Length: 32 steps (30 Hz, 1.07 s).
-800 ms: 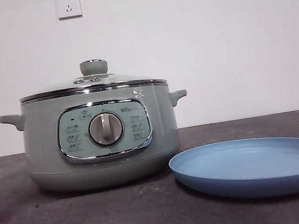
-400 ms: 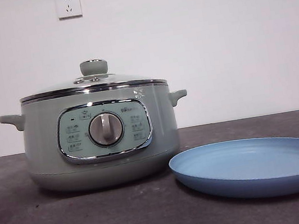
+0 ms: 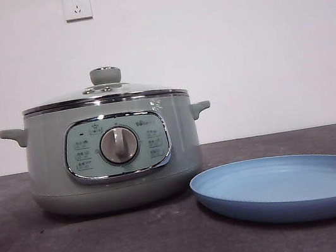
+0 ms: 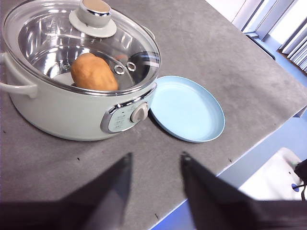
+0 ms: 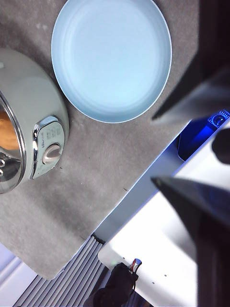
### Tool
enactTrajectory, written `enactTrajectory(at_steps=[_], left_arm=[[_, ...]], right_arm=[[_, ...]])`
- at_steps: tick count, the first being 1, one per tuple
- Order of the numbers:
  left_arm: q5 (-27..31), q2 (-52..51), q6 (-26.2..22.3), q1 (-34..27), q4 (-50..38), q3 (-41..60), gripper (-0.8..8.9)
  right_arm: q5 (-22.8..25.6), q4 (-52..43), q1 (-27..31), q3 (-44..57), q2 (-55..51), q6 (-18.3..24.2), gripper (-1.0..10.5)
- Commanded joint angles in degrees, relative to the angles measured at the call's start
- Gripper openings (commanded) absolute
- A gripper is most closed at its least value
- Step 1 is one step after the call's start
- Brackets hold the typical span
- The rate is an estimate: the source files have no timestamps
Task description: Take the potato out from the steamer,put the potato on the plate,close the lid
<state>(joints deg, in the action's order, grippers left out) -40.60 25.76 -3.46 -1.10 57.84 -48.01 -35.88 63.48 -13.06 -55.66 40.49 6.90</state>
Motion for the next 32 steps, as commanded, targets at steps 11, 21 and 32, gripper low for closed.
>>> enactTrajectory(at_steps=[11,21,32], left_arm=[[0.09,2.73,1.62,0.09,-6.88,-0.09,6.29],[1.16,16.41,1.88,2.19,-16.50,-5.49,6.29],[10.91,38.56,-0.13,12.20,-25.90,-18.43,6.28]], right_arm=[[-0.11,-0.26,-0.11,-0.13,0.02,0.04,6.0],[-0.04,-1.20,-0.11,-0.13,0.33,0.02,6.0],[-0.02,-1.40,-0.09,-0.13,2.58,0.02,6.0]])
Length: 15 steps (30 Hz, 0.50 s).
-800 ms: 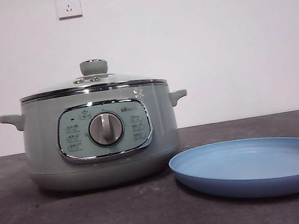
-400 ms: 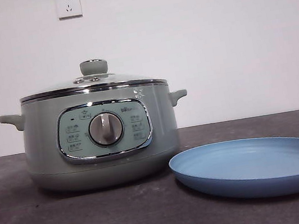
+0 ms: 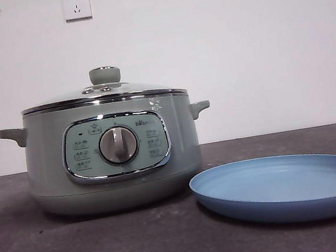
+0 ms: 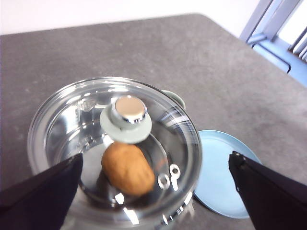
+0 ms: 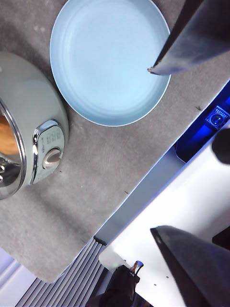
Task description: Take the potato out from the steamer,put the potato on the plate,close the lid
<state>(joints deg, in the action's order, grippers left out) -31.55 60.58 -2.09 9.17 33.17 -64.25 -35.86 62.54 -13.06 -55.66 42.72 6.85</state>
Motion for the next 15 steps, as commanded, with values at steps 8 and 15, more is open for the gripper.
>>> enactTrajectory(at_steps=[8,15], left_arm=[[9.81,18.84,-5.20,8.68,-2.43,-11.50,6.28],[13.00,27.74,-6.14,11.65,-5.60,-14.32,6.28]], right_arm=[[-0.04,-0.57,-0.11,-0.13,1.42,0.07,6.0],[0.00,-0.57,-0.11,-0.13,1.53,0.09,6.0]])
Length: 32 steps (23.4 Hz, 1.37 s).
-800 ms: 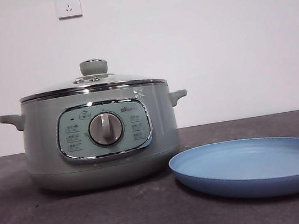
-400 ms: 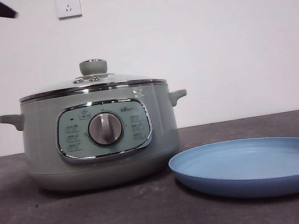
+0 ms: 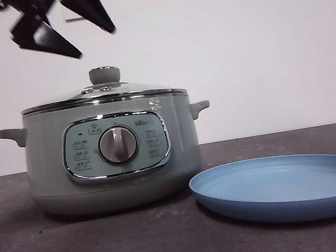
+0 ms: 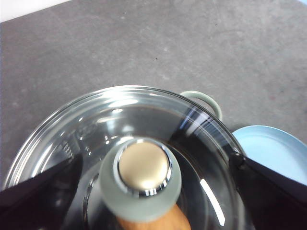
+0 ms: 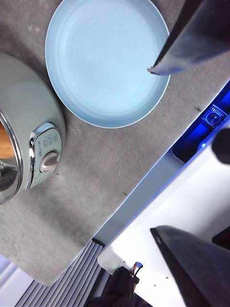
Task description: Take the potato out from the steamer,put the potato on the plate,close the lid
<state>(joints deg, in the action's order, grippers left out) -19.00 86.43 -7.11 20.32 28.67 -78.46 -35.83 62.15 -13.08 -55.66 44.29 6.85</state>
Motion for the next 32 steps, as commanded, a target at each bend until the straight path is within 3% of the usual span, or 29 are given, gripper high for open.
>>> enactTrajectory(at_steps=[1,8,13,17,28,32], left_arm=[[1.18,2.60,-1.14,0.74,-1.27,-0.11,6.28],[4.59,6.27,-1.81,2.08,-1.66,-0.11,6.07],[5.42,6.27,-1.81,2.29,-1.55,-0.11,2.02],[5.40,6.27,-1.79,2.62,-1.60,-0.11,-0.11],[5.31,3.23,-0.42,2.86,-1.68,-0.35,-0.08],[5.53,-3.37,-0.35,2.80,-0.55,-0.37,-0.08]], right_arm=[[-0.02,-0.17,-0.09,-0.13,-0.04,0.09,6.0],[-0.02,-0.37,-0.09,-0.13,-0.04,0.11,6.0],[0.00,-0.39,-0.09,-0.13,-0.04,0.11,6.0],[0.15,-0.39,-0.09,-0.13,-0.04,0.15,6.0],[0.11,-0.61,-0.09,-0.13,-0.02,-0.17,6.0],[-0.26,-5.18,-0.17,-0.15,0.87,-4.46,6.0]])
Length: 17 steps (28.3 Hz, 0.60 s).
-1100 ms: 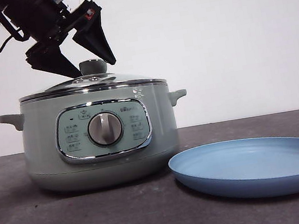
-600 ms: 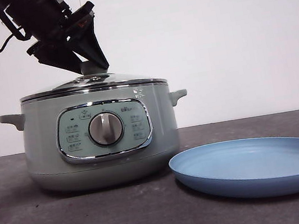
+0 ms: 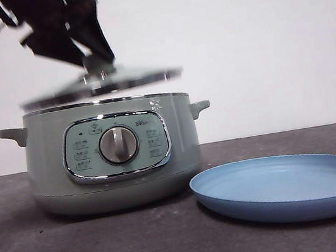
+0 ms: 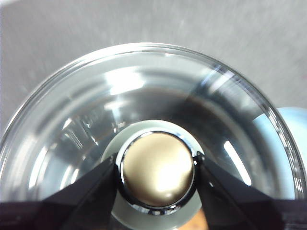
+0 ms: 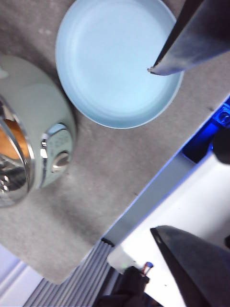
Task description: Take the potato out from the steamer,put the potato on the plate,close the lid
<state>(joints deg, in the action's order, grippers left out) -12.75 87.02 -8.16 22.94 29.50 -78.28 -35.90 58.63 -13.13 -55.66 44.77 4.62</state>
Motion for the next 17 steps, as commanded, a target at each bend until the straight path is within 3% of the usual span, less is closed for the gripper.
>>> enactTrajectory(at_steps=[1,8,17], left_arm=[[-0.68,-6.01,0.74,0.17,-0.61,-0.55,-0.08],[5.90,-23.74,1.95,0.17,11.76,-0.55,-0.08],[12.90,-37.42,3.58,0.20,25.46,-0.55,-0.08]], right_arm=[[-0.22,-3.17,-0.22,-0.15,0.94,-2.91,6.0],[0.33,-14.64,-6.60,-4.87,11.91,-10.03,6.0],[8.04,-18.32,-18.53,-22.14,33.70,-10.75,6.0]])
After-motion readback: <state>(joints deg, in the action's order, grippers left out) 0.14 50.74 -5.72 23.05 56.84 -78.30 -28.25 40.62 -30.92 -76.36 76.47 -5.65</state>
